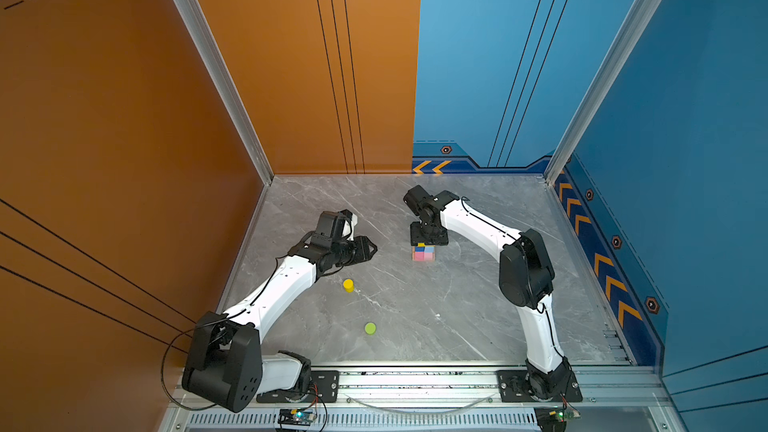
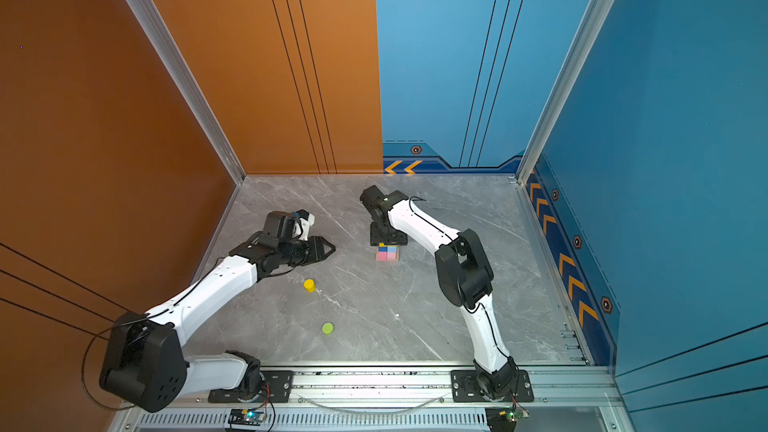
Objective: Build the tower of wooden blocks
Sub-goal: 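Lower the yellow block onto the blue cubes with the right gripper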
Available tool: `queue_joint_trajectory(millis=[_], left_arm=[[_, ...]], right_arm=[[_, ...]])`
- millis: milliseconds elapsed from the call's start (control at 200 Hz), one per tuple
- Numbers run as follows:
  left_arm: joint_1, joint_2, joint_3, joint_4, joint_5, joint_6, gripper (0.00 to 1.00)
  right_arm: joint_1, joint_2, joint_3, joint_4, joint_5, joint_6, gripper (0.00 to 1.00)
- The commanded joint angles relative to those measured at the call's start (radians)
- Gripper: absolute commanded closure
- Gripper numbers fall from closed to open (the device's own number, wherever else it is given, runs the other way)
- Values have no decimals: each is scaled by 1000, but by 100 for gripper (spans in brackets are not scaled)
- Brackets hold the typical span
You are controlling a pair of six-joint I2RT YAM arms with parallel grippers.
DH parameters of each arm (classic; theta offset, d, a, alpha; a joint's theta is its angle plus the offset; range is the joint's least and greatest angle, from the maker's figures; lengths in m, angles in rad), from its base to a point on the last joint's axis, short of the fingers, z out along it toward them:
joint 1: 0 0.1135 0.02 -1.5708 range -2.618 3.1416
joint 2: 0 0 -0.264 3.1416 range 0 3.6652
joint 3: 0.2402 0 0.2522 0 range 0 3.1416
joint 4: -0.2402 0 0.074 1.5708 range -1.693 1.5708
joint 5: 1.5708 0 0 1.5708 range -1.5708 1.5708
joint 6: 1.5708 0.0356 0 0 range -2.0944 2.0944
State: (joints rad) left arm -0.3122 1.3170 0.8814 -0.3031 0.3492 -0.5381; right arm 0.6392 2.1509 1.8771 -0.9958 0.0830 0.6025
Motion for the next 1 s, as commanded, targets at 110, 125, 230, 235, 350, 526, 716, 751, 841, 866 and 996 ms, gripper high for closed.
queue_joint_trajectory(millis=[110,125,230,235,350,526,716,751,841,866,996], left_arm=[[12,8,-10,5,22,24,50],[11,7,-11,5,22,24,50],[11,8,-12,5,22,24,50],[12,7,-12,5,22,23,50],[12,7,-12,5,22,24,50],[12,8,-15,6,20,25,50],[12,7,-14,6,21,25,50],[12,8,-14,6,22,26,49],[13,8,-14,7,22,24,49],[13,8,-14,9,22,25,49],[12,8,-15,9,22,26,50]], right_arm=[[-4,23,28,-31,25,20,30],[-4,24,28,-31,24,20,30],[-5,25,28,-30,21,23,29],[-5,25,28,-30,21,23,29],[-4,27,30,-31,18,25,29],[-5,31,30,-31,18,25,28],[-3,31,31,-31,16,28,28],[-4,31,31,-31,17,28,28],[-3,29,33,-31,17,29,28],[-4,28,32,-30,16,29,28],[-3,24,31,-31,18,29,28]])
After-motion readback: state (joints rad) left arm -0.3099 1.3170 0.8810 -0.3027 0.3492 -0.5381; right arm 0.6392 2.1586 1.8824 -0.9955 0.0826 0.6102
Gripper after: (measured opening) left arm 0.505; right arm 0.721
